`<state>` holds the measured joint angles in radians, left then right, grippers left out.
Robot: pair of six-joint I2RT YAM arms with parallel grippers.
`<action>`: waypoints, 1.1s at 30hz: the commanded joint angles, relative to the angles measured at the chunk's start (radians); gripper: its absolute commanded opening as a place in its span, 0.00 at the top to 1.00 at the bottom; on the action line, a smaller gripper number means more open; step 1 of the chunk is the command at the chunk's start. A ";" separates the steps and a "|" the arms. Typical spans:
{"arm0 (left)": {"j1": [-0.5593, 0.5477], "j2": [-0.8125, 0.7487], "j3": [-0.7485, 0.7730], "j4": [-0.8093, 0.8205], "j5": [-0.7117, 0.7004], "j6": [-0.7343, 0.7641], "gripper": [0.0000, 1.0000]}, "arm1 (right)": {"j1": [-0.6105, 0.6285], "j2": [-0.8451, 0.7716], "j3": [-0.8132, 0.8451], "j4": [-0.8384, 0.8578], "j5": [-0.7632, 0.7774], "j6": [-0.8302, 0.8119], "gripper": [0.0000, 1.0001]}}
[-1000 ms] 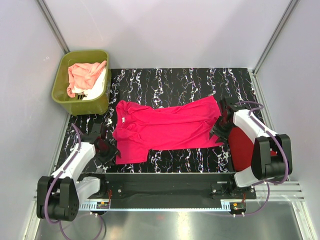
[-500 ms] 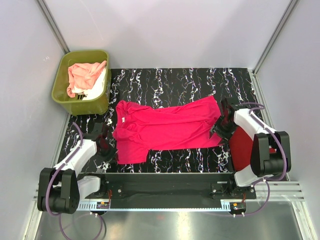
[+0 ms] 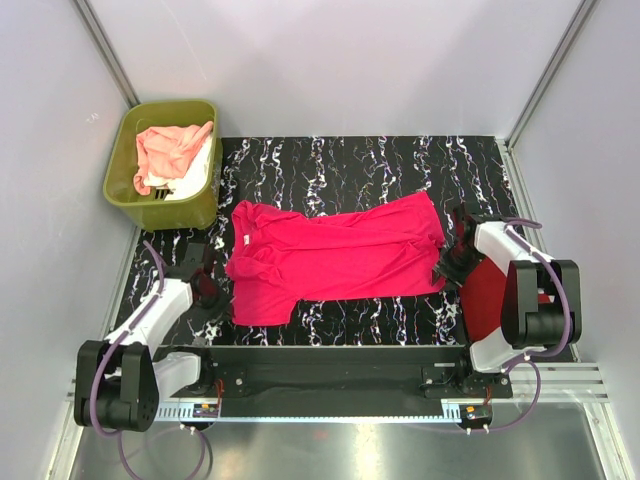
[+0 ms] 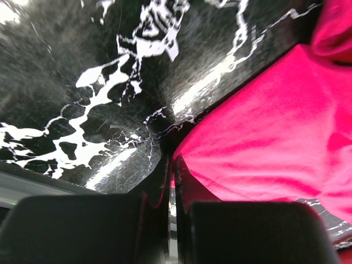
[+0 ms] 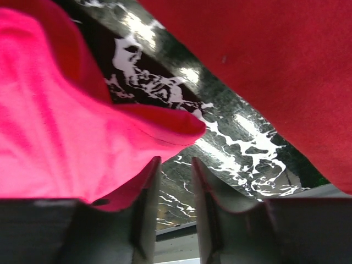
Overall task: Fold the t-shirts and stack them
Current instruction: Flatten the tshirt out
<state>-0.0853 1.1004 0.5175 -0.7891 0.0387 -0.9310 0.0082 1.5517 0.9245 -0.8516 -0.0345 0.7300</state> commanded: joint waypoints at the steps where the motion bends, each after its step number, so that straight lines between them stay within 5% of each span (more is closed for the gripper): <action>1: -0.001 -0.024 0.067 -0.001 -0.069 0.032 1.00 | -0.002 -0.019 -0.007 0.008 0.031 0.037 0.67; 6: -0.001 -0.011 0.085 0.002 -0.066 0.040 1.00 | -0.001 0.005 -0.013 0.022 0.030 0.032 0.67; 14: -0.001 -0.001 0.121 -0.007 -0.069 0.064 1.00 | -0.002 0.033 -0.053 0.082 0.053 0.034 0.51; 20: -0.001 0.006 0.154 -0.010 -0.071 0.090 1.00 | -0.002 0.085 -0.044 0.131 0.056 0.032 0.50; 27: -0.001 0.013 0.199 -0.002 -0.045 0.139 1.00 | -0.002 0.111 -0.016 0.145 0.091 0.025 0.69; 31: -0.002 0.012 0.288 -0.016 -0.028 0.218 1.00 | -0.002 0.085 0.010 0.125 0.105 -0.001 1.00; 33: -0.002 0.015 0.369 -0.018 -0.028 0.271 1.00 | -0.002 0.058 0.049 0.108 0.113 -0.024 1.00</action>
<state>-0.0853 1.1172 0.7616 -0.8349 0.0040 -0.7601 0.0082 1.6321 0.9169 -0.7734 0.0025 0.7330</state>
